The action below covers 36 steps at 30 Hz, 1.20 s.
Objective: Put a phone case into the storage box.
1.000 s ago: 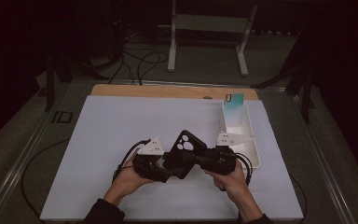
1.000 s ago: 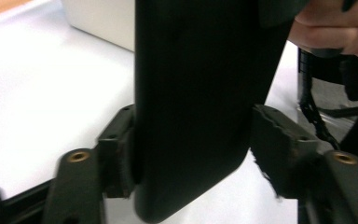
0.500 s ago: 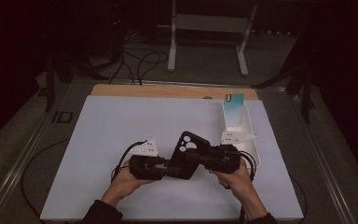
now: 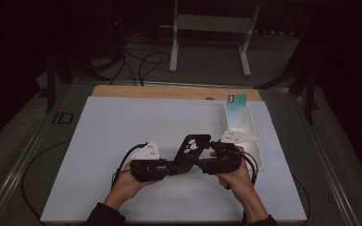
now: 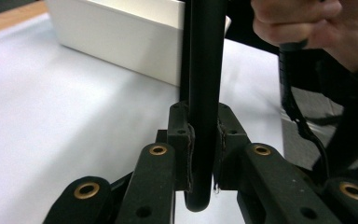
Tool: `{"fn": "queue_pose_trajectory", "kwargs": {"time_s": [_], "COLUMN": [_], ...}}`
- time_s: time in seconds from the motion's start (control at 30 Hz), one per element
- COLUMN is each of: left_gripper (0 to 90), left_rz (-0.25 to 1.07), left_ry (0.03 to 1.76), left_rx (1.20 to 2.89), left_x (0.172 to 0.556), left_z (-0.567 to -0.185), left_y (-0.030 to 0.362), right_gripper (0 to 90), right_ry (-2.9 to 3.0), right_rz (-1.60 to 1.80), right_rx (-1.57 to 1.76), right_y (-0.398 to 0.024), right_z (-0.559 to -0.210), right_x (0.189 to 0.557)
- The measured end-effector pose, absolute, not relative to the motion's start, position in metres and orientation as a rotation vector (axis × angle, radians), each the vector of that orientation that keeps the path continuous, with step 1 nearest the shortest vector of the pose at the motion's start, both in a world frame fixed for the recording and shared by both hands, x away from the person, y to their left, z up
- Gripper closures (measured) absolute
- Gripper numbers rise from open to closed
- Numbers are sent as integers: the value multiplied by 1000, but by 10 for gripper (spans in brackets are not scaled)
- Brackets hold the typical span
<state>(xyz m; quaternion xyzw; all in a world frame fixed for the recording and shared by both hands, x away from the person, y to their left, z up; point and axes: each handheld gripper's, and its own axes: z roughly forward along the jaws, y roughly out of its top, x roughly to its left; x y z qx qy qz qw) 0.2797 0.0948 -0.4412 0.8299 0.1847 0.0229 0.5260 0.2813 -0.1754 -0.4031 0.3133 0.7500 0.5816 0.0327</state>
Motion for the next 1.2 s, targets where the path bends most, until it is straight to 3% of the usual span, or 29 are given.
{"fn": "queue_pose_trajectory", "kwargs": {"time_s": [0.37, 1.2], "left_gripper": [803, 803], "left_rz": [148, 144], "left_ry": [536, 526], "left_rx": [1989, 2040], "left_x": [282, 275], "left_z": [-443, -450], "left_y": [96, 80], "right_gripper": [176, 118], "right_ry": [2123, 1994], "right_rz": [1757, 1759], "right_rx": [1090, 1245], "right_y": [-177, -147], "right_z": [-394, -393], "right_x": [278, 285]}}
